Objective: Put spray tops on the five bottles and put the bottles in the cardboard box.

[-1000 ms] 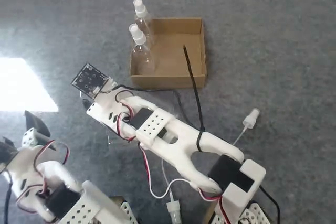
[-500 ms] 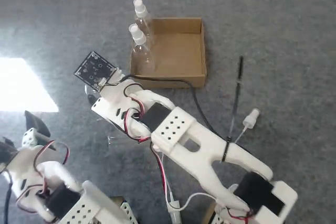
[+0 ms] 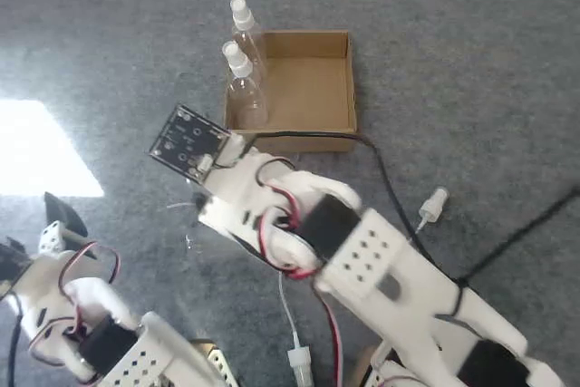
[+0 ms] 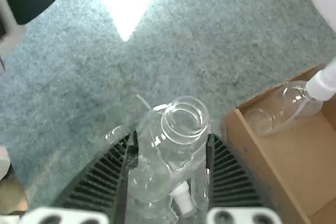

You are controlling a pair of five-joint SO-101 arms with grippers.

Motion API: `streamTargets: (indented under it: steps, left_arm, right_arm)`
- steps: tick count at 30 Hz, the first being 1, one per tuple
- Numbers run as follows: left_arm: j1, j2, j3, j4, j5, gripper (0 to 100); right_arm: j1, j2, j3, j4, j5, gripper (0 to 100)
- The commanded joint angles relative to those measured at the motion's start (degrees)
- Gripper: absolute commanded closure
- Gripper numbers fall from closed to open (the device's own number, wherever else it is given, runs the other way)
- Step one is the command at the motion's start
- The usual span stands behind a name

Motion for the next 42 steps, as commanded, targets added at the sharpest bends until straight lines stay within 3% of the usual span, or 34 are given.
streamTargets:
  steps: [1,15,27,33,42]
  left_arm:
    - [0.1,-0.8,-0.7,-1.5,0.4,73]
    - [1.3,-0.8,-0.6,-1.5,0.2,73]
    - [10.9,-0.8,0.1,-1.1,-4.9,73]
    - [18.7,-0.6,-2.2,0.6,-12.2,73]
    - [30.1,-0.4,-15.8,14.2,-23.4,73]
  right_arm:
    - [0.9,-8.0,-0.4,5.8,0.8,92.6]
    - [11.2,-29.9,19.9,6.8,0.4,92.8]
    - [30.2,-45.4,34.8,6.8,-1.1,92.9]
    - [40.0,-53.2,36.4,6.8,-3.8,92.9]
    - [47.3,-54.4,37.5,4.8,-6.2,92.8]
